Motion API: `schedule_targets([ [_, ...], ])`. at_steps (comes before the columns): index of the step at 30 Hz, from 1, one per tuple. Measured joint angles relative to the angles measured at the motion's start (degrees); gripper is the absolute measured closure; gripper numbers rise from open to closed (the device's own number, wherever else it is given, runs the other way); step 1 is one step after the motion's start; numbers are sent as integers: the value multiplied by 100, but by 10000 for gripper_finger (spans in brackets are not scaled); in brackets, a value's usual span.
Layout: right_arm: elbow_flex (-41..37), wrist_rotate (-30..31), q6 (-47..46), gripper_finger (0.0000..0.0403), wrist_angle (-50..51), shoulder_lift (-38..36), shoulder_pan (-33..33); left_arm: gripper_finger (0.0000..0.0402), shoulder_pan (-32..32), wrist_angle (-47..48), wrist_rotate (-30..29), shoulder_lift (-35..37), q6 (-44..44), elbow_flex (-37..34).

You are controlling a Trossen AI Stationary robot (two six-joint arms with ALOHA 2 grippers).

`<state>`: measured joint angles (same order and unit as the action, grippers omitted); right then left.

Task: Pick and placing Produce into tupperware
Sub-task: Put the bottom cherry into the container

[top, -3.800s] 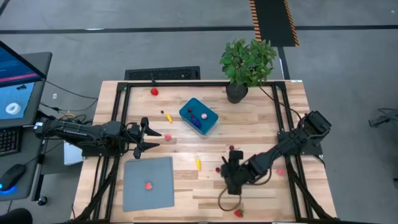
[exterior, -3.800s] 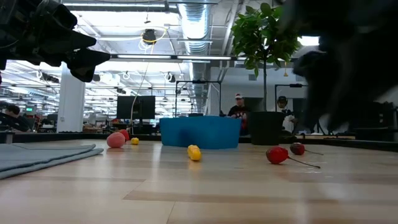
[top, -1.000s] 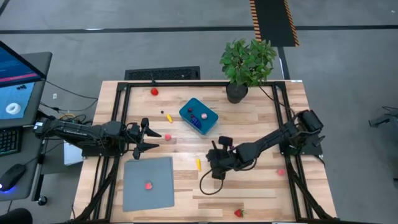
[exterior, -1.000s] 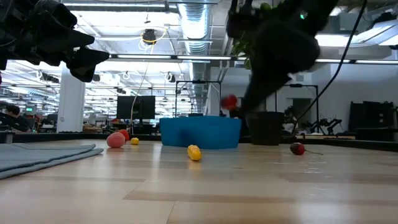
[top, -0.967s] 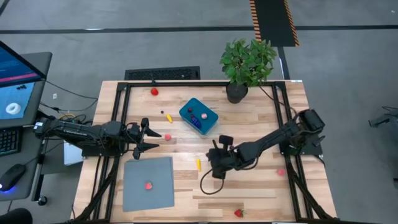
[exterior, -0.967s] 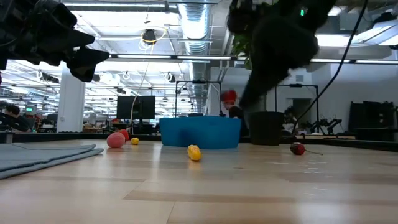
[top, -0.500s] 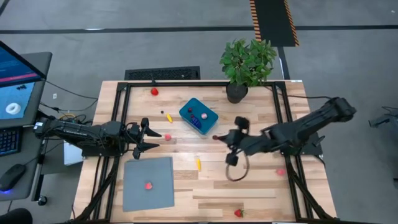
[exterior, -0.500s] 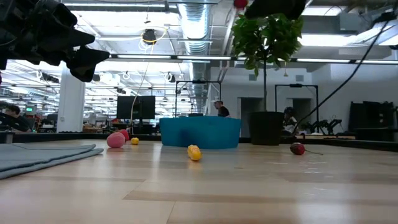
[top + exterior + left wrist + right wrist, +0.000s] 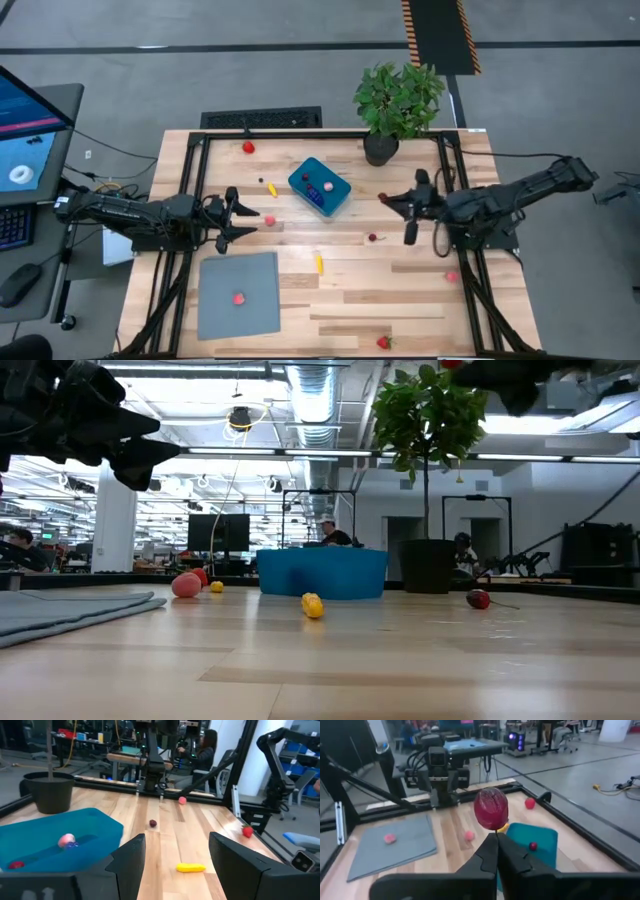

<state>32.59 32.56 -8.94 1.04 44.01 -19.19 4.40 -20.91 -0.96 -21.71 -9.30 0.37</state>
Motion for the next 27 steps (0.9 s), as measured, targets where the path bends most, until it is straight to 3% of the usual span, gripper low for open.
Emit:
schedule_targets([
  [6, -1025, -70, -197, 393, -205, -1156, 118, 194, 0, 13, -47, 0, 44, -1],
  [13, -1913, -555, -258, 379, -458, -2207, 328, 194, 0, -68, -138, 0, 359, -1],
  [16, -2198, -564, -238, 392, -488, -2556, 377, 194, 0, -308, -122, 0, 486, 0],
  [22, -2539, -622, -208, 380, -503, -3095, 397, 194, -75, -537, -696, 2, 686, -1],
  [27, -2773, -564, -765, 393, -485, -3469, 507, 194, -310, -396, -928, 0, 390, -1],
])
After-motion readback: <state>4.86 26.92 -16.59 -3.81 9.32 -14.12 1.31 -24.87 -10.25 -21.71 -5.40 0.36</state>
